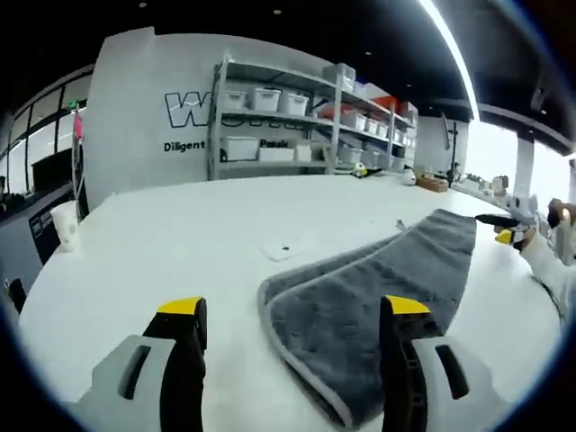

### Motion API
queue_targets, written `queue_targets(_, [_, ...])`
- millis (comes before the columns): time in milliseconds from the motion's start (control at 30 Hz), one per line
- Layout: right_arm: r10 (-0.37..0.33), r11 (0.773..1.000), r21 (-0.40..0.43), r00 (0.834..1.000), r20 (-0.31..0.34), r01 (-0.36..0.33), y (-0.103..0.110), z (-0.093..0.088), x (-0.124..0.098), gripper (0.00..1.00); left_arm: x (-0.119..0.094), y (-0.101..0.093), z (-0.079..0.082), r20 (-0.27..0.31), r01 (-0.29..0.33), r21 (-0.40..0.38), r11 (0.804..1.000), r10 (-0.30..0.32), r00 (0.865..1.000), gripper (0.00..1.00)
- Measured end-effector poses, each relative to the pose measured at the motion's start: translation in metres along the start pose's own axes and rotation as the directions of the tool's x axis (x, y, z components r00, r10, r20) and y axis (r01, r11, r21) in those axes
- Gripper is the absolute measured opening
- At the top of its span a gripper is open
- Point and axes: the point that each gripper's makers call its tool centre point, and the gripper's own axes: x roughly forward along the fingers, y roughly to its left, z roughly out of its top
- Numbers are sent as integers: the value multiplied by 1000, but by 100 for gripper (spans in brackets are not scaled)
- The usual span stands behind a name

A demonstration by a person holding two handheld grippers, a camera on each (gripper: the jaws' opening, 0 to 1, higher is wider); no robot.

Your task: Open the folded towel by lifting each exposed corner and separating the folded layers until the towel lies flat within the target outline without major curled edges

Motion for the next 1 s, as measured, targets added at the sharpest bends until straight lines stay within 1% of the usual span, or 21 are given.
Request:
queue_targets(67, [-2, 1000, 1, 1000, 6, 2, -2, 2, 0, 94, 10, 0, -5, -36, 24, 1, 1000, -24, 999, 66])
queue_targets(133, [-4, 1000, 5, 1000, 10, 4, -2, 3, 0, 94, 15, 0, -8, -50, 27, 3, 1000, -27, 998, 61])
queue_targets(200, [-3, 1000, 10, 1000, 9, 3, -1, 3, 0, 93, 20, -1, -12, -69, 33, -10, 999, -34, 997, 59])
queue_targets(300, [-2, 1000, 10, 1000, 9, 2, -1, 4, 0, 93, 27, 1, -14, -83, 36, -16, 999, -37, 996, 52])
queue_targets(433, [-5, 1000, 12, 1000, 14, 5, -2, 6, -1, 93, 31, 4, -13, -90, 39, -9, 999, -40, 995, 36])
queue_targets(467, [-9, 1000, 16, 1000, 19, 8, -3, 7, -1, 93, 33, 4, -14, -95, 41, -8, 999, -42, 995, 34])
queue_targets(533, [-14, 1000, 23, 1000, 25, 14, -5, 9, -2, 92, 34, 4, -18, -126, 36, 9, 999, -34, 991, 33])
queue_targets(600, [-18, 999, 27, 999, 29, 17, -6, 10, -2, 92, 36, 6, -23, -168, 23, 54, 998, -14, 986, 33])
queue_targets(633, [-20, 999, 28, 999, 30, 19, -7, 10, -3, 92, 38, 7, -24, -178, 24, 63, 998, -13, 984, 32])
queue_targets(733, [-21, 999, 28, 999, 32, 20, -6, 11, -3, 91, 39, 9, -22, -179, 12, 83, 996, 3, 984, 28])
queue_targets(767, [-21, 999, 28, 999, 32, 20, -6, 11, -3, 91, 40, 11, -22, -185, 7, 104, 995, 13, 983, 27])
queue_targets(833, [-21, 999, 28, 999, 30, 20, -6, 11, -2, 91, 42, 12, -23, -190, 9, 110, 994, 12, 982, 25])
queue_targets(900, [-21, 999, 29, 999, 28, 20, -6, 11, -3, 91, 42, 11, -22, -188, 13, 102, 995, 7, 982, 20])
queue_targets(933, [-23, 999, 30, 999, 29, 22, -7, 11, -3, 90, 42, 9, -21, -185, 17, 111, 994, 4, 983, 16])
queue_targets(1000, [-26, 999, 31, 999, 33, 25, -8, 12, -3, 90, 42, 5, -19, -176, 27, 158, 987, 1, 984, 9])
